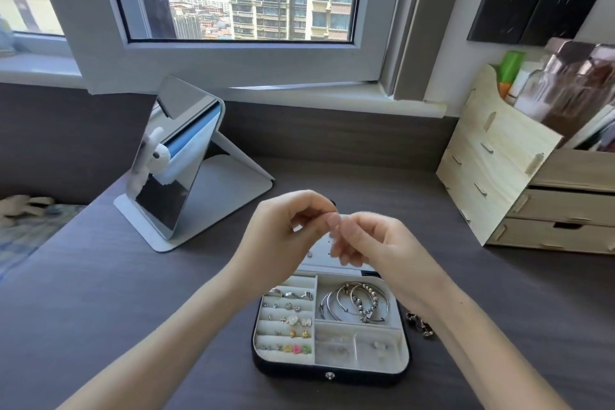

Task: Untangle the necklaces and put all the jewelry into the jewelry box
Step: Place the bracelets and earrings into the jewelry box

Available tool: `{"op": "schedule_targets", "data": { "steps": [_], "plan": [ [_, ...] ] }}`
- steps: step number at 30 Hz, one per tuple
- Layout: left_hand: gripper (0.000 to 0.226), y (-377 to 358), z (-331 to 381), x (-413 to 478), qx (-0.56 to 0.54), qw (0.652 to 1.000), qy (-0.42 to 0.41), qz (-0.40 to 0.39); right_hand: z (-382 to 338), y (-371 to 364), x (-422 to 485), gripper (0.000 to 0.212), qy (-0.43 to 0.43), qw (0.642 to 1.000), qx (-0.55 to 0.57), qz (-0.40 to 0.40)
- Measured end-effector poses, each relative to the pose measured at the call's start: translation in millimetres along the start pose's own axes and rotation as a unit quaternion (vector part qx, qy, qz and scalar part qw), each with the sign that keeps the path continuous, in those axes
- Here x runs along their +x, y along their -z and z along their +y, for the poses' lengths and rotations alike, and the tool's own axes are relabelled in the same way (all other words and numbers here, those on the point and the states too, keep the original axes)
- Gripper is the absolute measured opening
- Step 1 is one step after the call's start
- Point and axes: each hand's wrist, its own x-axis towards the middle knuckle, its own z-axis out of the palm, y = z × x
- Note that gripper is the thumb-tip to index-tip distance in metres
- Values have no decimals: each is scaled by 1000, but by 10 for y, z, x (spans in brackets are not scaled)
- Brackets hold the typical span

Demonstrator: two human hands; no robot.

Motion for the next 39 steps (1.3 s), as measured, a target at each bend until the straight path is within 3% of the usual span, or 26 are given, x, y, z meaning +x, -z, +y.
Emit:
{"op": "schedule_targets", "data": {
  "steps": [4, 9, 15, 20, 26, 32, 39],
  "plan": [
    [9, -61, -22, -8, -32, 999, -10, 9, -13, 25, -12, 31, -26, 993, 113, -2],
    [11, -91, -32, -53, -32, 999, -3, 31, -79, 52, -96, 12, 48, 998, 16, 38],
    [10, -170, -7, -93, -57, 998, 10, 23, -146, 15, -111, 34, 28, 999, 2, 27],
    [10, -176, -28, -79, -45, 998, 41, 20, -51, 32, -84, 34, -1, 997, 45, 66],
    [11, -155, -316, 187, 146, 986, 66, 36, 186, 373, 71, 20, -39, 974, -54, 216],
    [11, -280, -579, 555, 274, 953, 112, -61, 340, 490, 298, 11, -29, 958, -154, 239],
    [11, -379, -672, 757, 298, 931, 183, -108, 417, 531, 336, 11, -29, 960, -169, 221]
  ]
}}
